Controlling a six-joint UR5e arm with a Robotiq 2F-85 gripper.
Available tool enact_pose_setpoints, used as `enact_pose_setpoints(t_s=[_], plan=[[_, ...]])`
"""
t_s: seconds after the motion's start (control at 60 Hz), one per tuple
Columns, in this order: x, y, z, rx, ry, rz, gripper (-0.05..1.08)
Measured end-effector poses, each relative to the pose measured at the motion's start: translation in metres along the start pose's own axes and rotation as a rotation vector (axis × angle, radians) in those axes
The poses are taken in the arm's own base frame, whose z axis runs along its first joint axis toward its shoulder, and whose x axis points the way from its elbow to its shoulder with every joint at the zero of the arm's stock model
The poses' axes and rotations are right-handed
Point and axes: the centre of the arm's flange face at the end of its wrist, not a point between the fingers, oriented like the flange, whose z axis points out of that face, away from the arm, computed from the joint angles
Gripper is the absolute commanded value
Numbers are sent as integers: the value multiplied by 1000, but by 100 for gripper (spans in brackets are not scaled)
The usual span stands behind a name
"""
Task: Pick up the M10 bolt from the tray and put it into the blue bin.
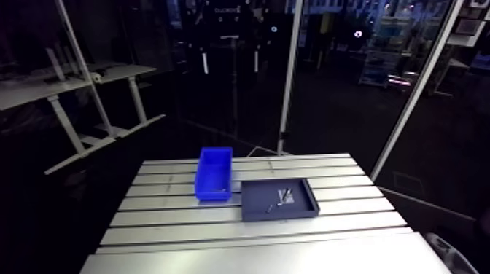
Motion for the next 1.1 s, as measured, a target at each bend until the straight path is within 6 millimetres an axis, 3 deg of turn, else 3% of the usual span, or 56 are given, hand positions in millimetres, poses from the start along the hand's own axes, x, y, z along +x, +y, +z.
enact_pose_setpoints(t_s=[0.583, 1.1], plan=[[5, 8, 10, -12, -2, 143, 1], [-3, 70, 50, -10, -62, 402, 1]])
